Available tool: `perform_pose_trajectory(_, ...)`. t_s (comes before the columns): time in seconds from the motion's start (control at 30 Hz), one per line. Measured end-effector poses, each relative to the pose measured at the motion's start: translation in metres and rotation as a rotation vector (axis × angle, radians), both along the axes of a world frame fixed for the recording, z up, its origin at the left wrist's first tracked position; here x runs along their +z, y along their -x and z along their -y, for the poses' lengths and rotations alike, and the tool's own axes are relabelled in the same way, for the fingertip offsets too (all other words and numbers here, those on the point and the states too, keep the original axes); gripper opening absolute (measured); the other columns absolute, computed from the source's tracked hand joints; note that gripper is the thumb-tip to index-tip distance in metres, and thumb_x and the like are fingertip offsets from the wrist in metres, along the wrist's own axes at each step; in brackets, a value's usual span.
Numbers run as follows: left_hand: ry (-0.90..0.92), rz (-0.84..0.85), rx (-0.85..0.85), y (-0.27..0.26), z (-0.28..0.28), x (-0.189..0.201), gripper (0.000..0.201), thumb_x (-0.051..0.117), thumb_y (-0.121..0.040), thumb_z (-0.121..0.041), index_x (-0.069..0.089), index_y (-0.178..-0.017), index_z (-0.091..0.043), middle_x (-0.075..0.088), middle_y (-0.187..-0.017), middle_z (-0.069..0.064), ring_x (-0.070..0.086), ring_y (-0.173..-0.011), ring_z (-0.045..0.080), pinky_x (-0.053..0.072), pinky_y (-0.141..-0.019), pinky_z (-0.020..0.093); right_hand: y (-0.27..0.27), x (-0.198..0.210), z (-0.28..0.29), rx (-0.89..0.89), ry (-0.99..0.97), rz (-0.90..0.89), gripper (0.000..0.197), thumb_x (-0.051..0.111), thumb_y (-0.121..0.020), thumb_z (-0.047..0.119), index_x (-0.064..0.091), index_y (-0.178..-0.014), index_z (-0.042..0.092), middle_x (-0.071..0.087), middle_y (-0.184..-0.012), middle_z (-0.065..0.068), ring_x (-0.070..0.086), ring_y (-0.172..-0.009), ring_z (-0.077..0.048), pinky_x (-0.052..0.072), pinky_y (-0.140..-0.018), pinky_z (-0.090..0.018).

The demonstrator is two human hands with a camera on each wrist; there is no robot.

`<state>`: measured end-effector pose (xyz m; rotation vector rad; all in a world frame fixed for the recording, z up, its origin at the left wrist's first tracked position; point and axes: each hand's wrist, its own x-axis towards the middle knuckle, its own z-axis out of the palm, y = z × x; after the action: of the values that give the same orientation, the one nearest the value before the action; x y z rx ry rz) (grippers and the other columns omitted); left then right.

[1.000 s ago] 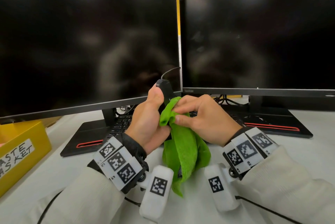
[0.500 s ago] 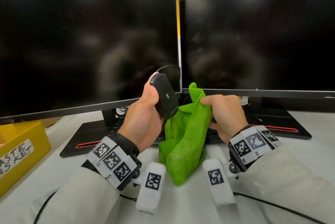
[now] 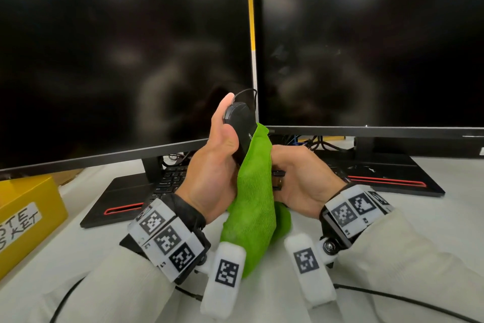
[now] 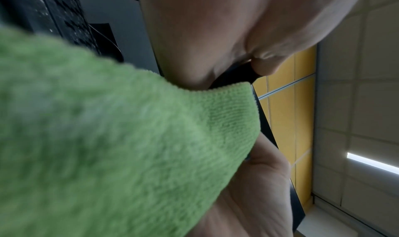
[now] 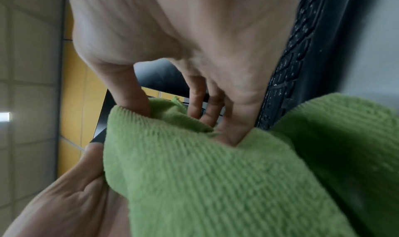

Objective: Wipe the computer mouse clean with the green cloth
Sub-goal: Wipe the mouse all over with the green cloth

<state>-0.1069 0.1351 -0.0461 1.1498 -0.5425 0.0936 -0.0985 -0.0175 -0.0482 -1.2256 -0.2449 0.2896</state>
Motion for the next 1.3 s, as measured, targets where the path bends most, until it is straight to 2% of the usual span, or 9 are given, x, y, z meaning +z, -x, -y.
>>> perform_pose_trajectory(0.17,-0.001,0.038,-0.002,-0.001,0.002,-0.003,0.061,0.043,-0.1,-0.031,0.033,-0.16,-0.039,0.051,-0.16,0.005,0.043,-0.151,0.031,0.027,-0.128,0.055,-0.001,-0.002,0.007,0.228,-0.176,-0.009,0.062,0.057,-0.07,0.013,0.053,-0.13,-0.005,0.057,-0.12,-0.023,0.056,-0.105,-0.037,0.041,-0.106,-0.056)
perform_pose_trajectory(0.3,0.004,0.053,-0.042,0.0,0.007,-0.003,0.064,0.043,-0.099,-0.027,0.032,-0.161,-0.036,0.056,-0.154,0.0,0.057,-0.134,0.022,0.037,-0.124,0.048,0.002,-0.002,-0.003,0.164,-0.139,0.081,0.054,0.062,-0.079,0.001,0.057,-0.132,-0.002,0.051,-0.138,-0.038,0.056,-0.11,-0.044,0.037,-0.107,-0.069)
perform_pose_trajectory(0.4,0.02,0.067,-0.056,0.0,0.006,0.0,0.064,0.044,-0.098,-0.027,0.033,-0.161,-0.035,0.057,-0.154,0.0,0.059,-0.132,0.022,0.042,-0.121,0.045,-0.001,-0.003,-0.002,0.148,-0.145,0.101,0.051,0.062,-0.081,0.004,0.059,-0.131,-0.002,0.05,-0.137,-0.039,0.057,-0.109,-0.044,0.037,-0.106,-0.067)
perform_pose_trajectory(0.53,0.061,0.085,-0.041,-0.002,0.003,0.004,0.061,0.039,-0.101,-0.027,0.031,-0.162,-0.029,0.049,-0.161,0.002,0.065,-0.128,0.02,0.052,-0.111,0.037,-0.001,-0.001,0.006,0.283,-0.343,0.024,0.069,0.036,-0.079,0.012,0.044,-0.145,-0.004,0.046,-0.145,-0.03,0.046,-0.128,-0.044,0.027,-0.117,-0.063)
perform_pose_trajectory(0.63,0.073,0.059,-0.008,-0.004,-0.001,0.004,0.062,0.04,-0.101,-0.028,0.03,-0.163,-0.029,0.045,-0.165,0.005,0.052,-0.145,0.027,0.043,-0.12,0.045,-0.005,-0.001,0.004,0.239,-0.316,0.047,0.069,0.027,-0.076,0.001,0.049,-0.142,-0.004,0.048,-0.145,-0.032,0.052,-0.125,-0.044,0.039,-0.112,-0.059)
perform_pose_trajectory(0.8,-0.007,0.064,0.019,-0.004,-0.003,0.0,0.06,0.04,-0.103,-0.031,0.029,-0.162,-0.035,0.043,-0.165,0.011,0.044,-0.15,0.036,0.029,-0.127,0.056,-0.01,-0.01,-0.004,0.037,-0.115,0.196,0.056,0.056,-0.075,-0.005,0.058,-0.131,-0.005,0.046,-0.138,-0.042,0.046,-0.127,-0.06,0.033,-0.109,-0.071)
perform_pose_trajectory(0.93,-0.067,0.084,0.03,-0.003,-0.001,-0.004,0.058,0.039,-0.104,-0.034,0.03,-0.161,-0.035,0.041,-0.166,0.011,0.037,-0.154,0.036,0.024,-0.128,0.058,-0.011,-0.013,-0.003,0.003,-0.127,0.172,0.055,0.064,-0.076,0.002,0.054,-0.128,-0.012,0.055,-0.121,-0.038,0.052,-0.107,-0.041,0.033,-0.111,-0.068)
perform_pose_trajectory(1.07,-0.117,0.101,0.015,0.001,0.004,-0.006,0.056,0.036,-0.105,-0.032,0.031,-0.161,-0.033,0.044,-0.164,0.012,0.036,-0.154,0.039,0.023,-0.129,0.058,-0.01,-0.014,-0.004,0.023,-0.208,0.128,0.061,0.064,-0.073,0.003,0.049,-0.13,-0.011,0.057,-0.098,-0.02,0.051,-0.097,-0.035,0.043,-0.096,-0.057)
perform_pose_trajectory(1.3,-0.091,0.099,-0.045,0.006,0.011,-0.006,0.058,0.035,-0.105,-0.031,0.03,-0.163,-0.026,0.064,-0.144,0.004,0.054,-0.142,0.026,0.033,-0.127,0.047,-0.006,-0.012,-0.012,0.07,-0.361,0.067,0.085,0.078,-0.057,0.007,0.043,-0.133,-0.001,0.041,-0.122,-0.014,0.038,-0.111,-0.038,0.032,-0.107,-0.062)
